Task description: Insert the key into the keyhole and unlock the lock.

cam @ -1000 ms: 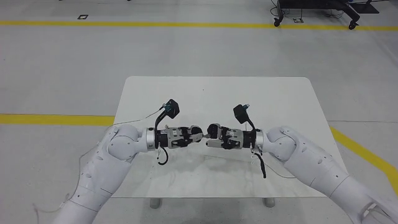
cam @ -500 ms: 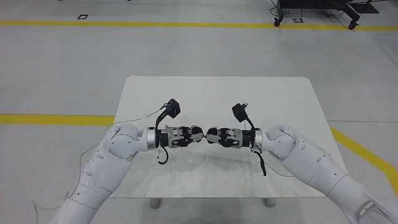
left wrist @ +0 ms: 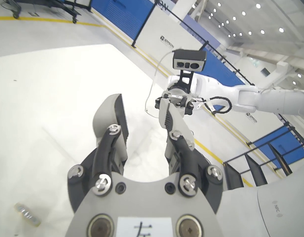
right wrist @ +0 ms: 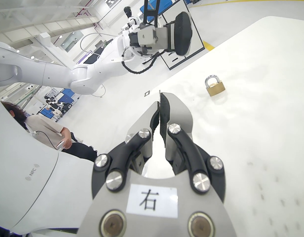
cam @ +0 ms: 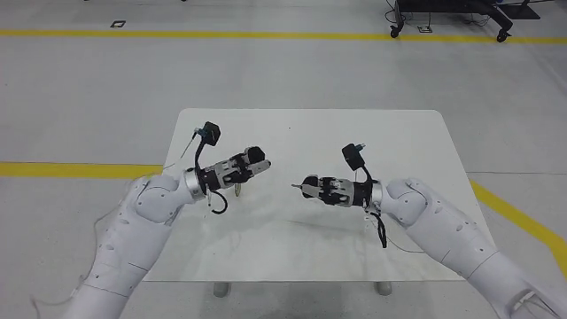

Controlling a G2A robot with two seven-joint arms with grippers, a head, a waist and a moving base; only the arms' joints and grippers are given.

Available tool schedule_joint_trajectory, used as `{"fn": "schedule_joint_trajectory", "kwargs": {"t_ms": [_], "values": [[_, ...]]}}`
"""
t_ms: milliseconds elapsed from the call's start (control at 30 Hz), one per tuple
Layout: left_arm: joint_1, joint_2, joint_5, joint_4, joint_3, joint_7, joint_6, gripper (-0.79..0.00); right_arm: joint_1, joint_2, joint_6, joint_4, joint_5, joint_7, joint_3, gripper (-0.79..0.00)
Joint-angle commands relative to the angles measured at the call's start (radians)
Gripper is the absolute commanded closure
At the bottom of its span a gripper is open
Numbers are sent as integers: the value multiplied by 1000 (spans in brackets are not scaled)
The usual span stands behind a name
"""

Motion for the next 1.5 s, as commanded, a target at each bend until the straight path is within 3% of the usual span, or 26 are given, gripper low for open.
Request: {"fn": "schedule_joint_trajectory", "kwargs": {"t_ms": [0,167,233,300,400,633,667,767,800,867,967,1300,1367,1433,1467], "values": [[36,17,94,-55,-70,6,31,-785,-18,8,4,-1,-24,-21,33,0],[187,52,474,-288,-208,23,198,-785,-28,12,-2,-4,-27,-30,49,0],[247,60,690,-373,-223,8,309,-785,-28,12,-2,-4,-27,-30,49,0],[290,60,806,-424,-196,2,381,-785,-28,12,-2,-4,-27,-30,49,0],[295,55,813,-413,-142,-15,386,-785,-28,12,-2,-4,-27,-30,49,0],[192,30,952,-275,-12,-28,528,-785,-28,12,-2,-4,-27,-30,49,0],[179,27,955,-256,-1,-27,540,-723,-28,12,-2,-4,-27,-30,49,0],[145,18,937,-212,33,-50,544,-686,-28,12,-2,-4,-27,-30,49,0],[135,15,928,-200,39,-54,545,-616,-28,12,-2,-4,-27,-30,49,0],[120,11,919,-183,50,-57,547,-566,-28,12,-2,-4,-27,-30,49,0],[107,7,913,-168,60,-51,550,-394,-28,12,-2,-4,-27,-30,49,0],[79,-1,888,-117,73,-44,529,-305,-28,12,-2,-4,-27,-30,49,0],[75,-2,887,-111,76,-43,530,-212,-28,12,-2,-4,-27,-30,49,0],[71,-3,888,-108,79,-44,529,-6,-28,12,-2,-4,-27,-30,49,0],[70,-4,890,-107,79,-44,530,0,-28,12,-2,-4,-27,-30,49,0]]}}
